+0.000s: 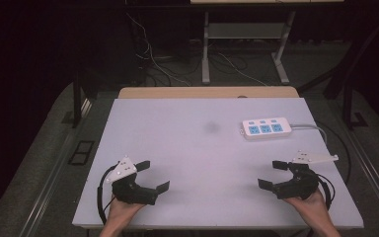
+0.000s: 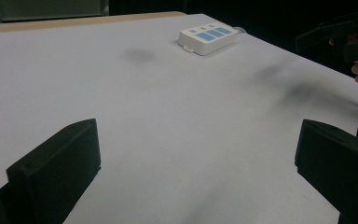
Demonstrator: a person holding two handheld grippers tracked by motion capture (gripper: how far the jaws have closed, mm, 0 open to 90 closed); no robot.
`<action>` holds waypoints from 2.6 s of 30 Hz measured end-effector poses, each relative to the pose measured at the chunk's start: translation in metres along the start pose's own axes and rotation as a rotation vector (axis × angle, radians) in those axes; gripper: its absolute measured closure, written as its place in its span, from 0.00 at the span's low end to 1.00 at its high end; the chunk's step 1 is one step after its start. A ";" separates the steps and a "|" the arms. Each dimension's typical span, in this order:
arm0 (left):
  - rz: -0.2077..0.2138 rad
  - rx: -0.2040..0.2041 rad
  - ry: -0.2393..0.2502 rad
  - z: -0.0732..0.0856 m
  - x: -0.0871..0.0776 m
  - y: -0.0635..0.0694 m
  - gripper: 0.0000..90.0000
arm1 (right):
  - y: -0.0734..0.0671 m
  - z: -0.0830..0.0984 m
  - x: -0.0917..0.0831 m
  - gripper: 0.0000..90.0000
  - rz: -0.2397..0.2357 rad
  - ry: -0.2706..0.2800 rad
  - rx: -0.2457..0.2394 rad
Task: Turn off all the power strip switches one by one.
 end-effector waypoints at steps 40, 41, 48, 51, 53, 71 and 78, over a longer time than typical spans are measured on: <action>-0.005 -0.021 -0.021 0.006 0.004 -0.003 0.00 | 0.011 -0.004 -0.007 0.00 -0.016 -0.085 0.024; -0.005 -0.021 -0.023 0.006 0.004 -0.003 0.00 | 0.012 -0.006 -0.006 0.00 -0.020 -0.086 0.021; -0.009 -0.026 -0.023 0.006 0.004 -0.004 0.00 | 0.014 -0.016 -0.007 0.00 -0.030 -0.094 0.021; -0.008 -0.027 -0.023 0.006 0.004 -0.005 0.00 | 0.016 -0.021 -0.006 0.00 -0.031 -0.100 0.015; -0.008 -0.026 -0.025 0.006 0.004 -0.005 0.00 | 0.019 -0.023 -0.005 0.00 -0.036 -0.105 0.020; -0.012 -0.029 -0.028 0.007 0.004 -0.005 0.00 | 0.032 -0.049 0.006 0.00 -0.039 -0.158 -0.005; -0.015 -0.029 -0.026 0.007 0.004 -0.006 0.00 | 0.039 -0.063 0.009 0.00 -0.040 -0.160 -0.006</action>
Point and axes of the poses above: each handheld gripper's, and its own axes: x roughly forward along the jaws, z roughly out of its underside, y roughly to its right, the point moved 4 cm from there along x, roughly forward along the jaws, and after that the axes turned 5 degrees about y, right-handed, at the moved point
